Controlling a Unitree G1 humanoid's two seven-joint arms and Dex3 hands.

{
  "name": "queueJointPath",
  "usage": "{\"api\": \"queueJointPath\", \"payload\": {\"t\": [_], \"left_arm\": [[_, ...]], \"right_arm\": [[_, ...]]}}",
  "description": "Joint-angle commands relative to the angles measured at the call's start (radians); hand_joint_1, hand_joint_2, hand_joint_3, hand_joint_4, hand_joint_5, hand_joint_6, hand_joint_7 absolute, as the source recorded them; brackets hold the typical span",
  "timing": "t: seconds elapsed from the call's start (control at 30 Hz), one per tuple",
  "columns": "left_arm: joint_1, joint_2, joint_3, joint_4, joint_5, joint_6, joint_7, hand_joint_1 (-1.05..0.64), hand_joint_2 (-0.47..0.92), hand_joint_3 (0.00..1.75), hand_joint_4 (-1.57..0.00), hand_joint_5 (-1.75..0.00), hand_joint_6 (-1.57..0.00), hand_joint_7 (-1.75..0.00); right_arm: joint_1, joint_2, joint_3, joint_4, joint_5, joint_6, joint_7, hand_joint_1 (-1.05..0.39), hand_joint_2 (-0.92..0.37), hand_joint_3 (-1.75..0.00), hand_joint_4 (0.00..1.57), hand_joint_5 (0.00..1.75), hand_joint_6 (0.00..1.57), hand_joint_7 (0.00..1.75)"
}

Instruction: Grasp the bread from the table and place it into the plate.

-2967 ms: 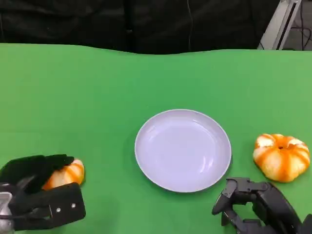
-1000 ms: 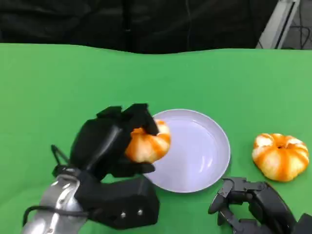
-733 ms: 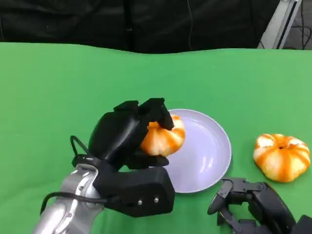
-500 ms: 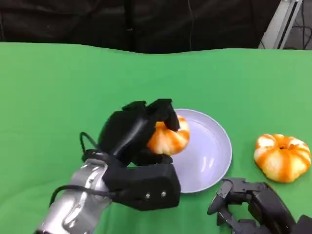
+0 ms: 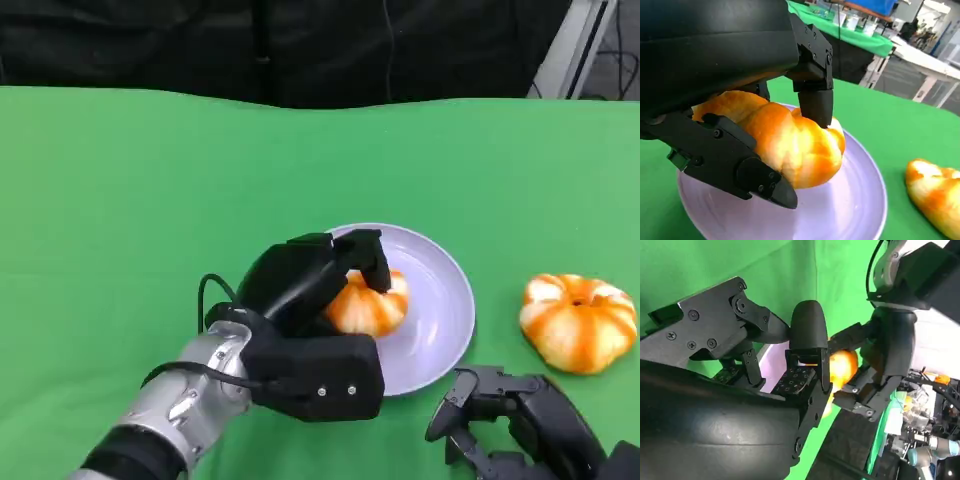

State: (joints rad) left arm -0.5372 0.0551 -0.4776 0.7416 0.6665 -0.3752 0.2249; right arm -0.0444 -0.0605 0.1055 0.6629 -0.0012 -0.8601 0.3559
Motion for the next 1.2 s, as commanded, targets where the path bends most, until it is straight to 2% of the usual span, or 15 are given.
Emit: {"api": "queueJointPath", "payload": {"t": [0.03, 0.37, 0.4, 0.43, 0.47, 0.53, 0.57, 0.63, 0.67, 0.73, 0.93, 1.03, 1.07, 1.13, 1.2], "left_arm": [[-0.038, 0.001, -0.009, 0.025, 0.008, -0.009, 0.031, -0.09, 0.82, 0.0, -0.53, -1.75, -0.42, -1.75], [-0.11, -0.006, -0.036, 0.121, -0.002, -0.009, -0.021, -0.13, 0.83, 0.0, -0.49, -1.75, -0.39, -1.74], [-0.115, -0.006, -0.036, 0.123, -0.003, -0.005, -0.028, -0.15, 0.82, 0.01, -0.5, -1.69, -0.47, -1.58], [-0.118, -0.007, -0.035, 0.124, -0.004, -0.002, -0.034, -0.19, 0.81, 0.0, -0.57, -1.49, -0.62, -1.22], [-0.12, -0.009, -0.033, 0.122, -0.007, 0.003, -0.041, -0.2, 0.81, 0.0, -0.6, -1.41, -0.69, -1.07], [-0.123, -0.011, -0.031, 0.123, -0.011, 0.008, -0.048, -0.32, 0.81, 0.0, -0.73, -0.94, -0.91, -0.43], [-0.127, -0.011, -0.033, 0.124, -0.011, 0.011, -0.053, -0.37, 0.82, 0.0, -0.79, -0.74, -0.95, -0.23], [-0.133, -0.009, -0.036, 0.128, -0.008, 0.013, -0.061, -0.45, 0.84, 0.0, -0.9, -0.34, -0.94, -0.06], [-0.135, -0.008, -0.037, 0.129, -0.007, 0.012, -0.064, -0.49, 0.86, 0.0, -0.91, -0.2, -0.87, -0.03], [-0.137, -0.007, -0.039, 0.132, -0.007, 0.01, -0.066, -0.52, 0.87, 0.01, -0.92, -0.1, -0.83, -0.01], [-0.149, 0.013, -0.044, 0.129, -0.009, 0.01, -0.126, -0.68, 0.92, 0.19, -0.61, 0.0, -0.52, 0.0], [-0.149, 0.015, -0.043, 0.126, -0.009, 0.013, -0.134, -0.71, 0.92, 0.25, -0.57, 0.0, -0.49, 0.0], [-0.15, 0.017, -0.04, 0.12, -0.017, 0.018, -0.159, -0.73, 0.92, 0.31, -0.54, -0.01, -0.46, 0.0], [-0.152, 0.022, -0.033, 0.109, -0.033, 0.027, -0.204, -0.82, 0.92, 0.62, -0.45, -0.01, -0.38, -0.01], [-0.151, 0.023, -0.03, 0.102, -0.039, 0.033, -0.222, -0.84, 0.92, 0.7, -0.43, -0.01, -0.36, 0.0]], "right_arm": [[0.0, -0.01, -0.005, 0.003, 0.015, -0.005, 0.006, -0.13, -0.61, -0.97, 0.78, 1.49, 0.85, 1.16], [0.001, -0.013, -0.003, -0.004, -0.004, 0.002, -0.01, -0.14, -0.6, -0.98, 0.79, 1.48, 0.85, 1.16], [0.002, -0.013, -0.002, -0.004, -0.003, 0.001, -0.009, -0.14, -0.6, -0.98, 0.79, 1.48, 0.85, 1.16], [0.002, -0.013, -0.002, -0.005, -0.002, 0.0, -0.008, -0.14, -0.6, -0.98, 0.79, 1.47, 0.85, 1.16], [0.002, -0.013, -0.002, -0.005, 0.001, 0.001, -0.006, -0.14, -0.6, -0.98, 0.79, 1.47, 0.85, 1.17], [0.002, -0.012, -0.002, -0.005, 0.004, 0.001, -0.004, -0.14, -0.6, -0.98, 0.8, 1.47, 0.85, 1.16], [0.002, -0.012, -0.003, -0.004, 0.004, 0.002, -0.004, -0.15, -0.6, -0.98, 0.8, 1.47, 0.85, 1.16], [0.002, -0.01, -0.003, -0.003, 0.006, 0.004, -0.004, -0.15, -0.6, -0.98, 0.8, 1.47, 0.85, 1.16], [0.002, -0.009, -0.003, -0.003, 0.007, 0.005, -0.003, -0.15, -0.6, -0.98, 0.8, 1.47, 0.85, 1.16], [0.003, -0.009, -0.002, -0.003, 0.009, 0.005, -0.003, -0.15, -0.6, -0.98, 0.8, 1.48, 0.85, 1.16], [0.005, -0.009, -0.002, -0.01, 0.003, 0.015, -0.009, -0.15, -0.6, -0.99, 0.79, 1.49, 0.85, 1.17], [0.005, -0.008, -0.002, -0.011, 0.004, 0.017, -0.008, -0.15, -0.6, -0.99, 0.79, 1.49, 0.84, 1.17], [0.005, -0.009, -0.001, -0.013, 0.003, 0.019, -0.009, -0.15, -0.6, -0.99, 0.79, 1.5, 0.85, 1.17], [0.006, -0.008, -0.001, -0.016, 0.004, 0.024, -0.008, -0.15, -0.6, -0.99, 0.8, 1.51, 0.85, 1.18], [0.006, -0.008, -0.001, -0.017, 0.005, 0.027, -0.007, -0.15, -0.59, -1.0, 0.8, 1.51, 0.85, 1.18]]}}
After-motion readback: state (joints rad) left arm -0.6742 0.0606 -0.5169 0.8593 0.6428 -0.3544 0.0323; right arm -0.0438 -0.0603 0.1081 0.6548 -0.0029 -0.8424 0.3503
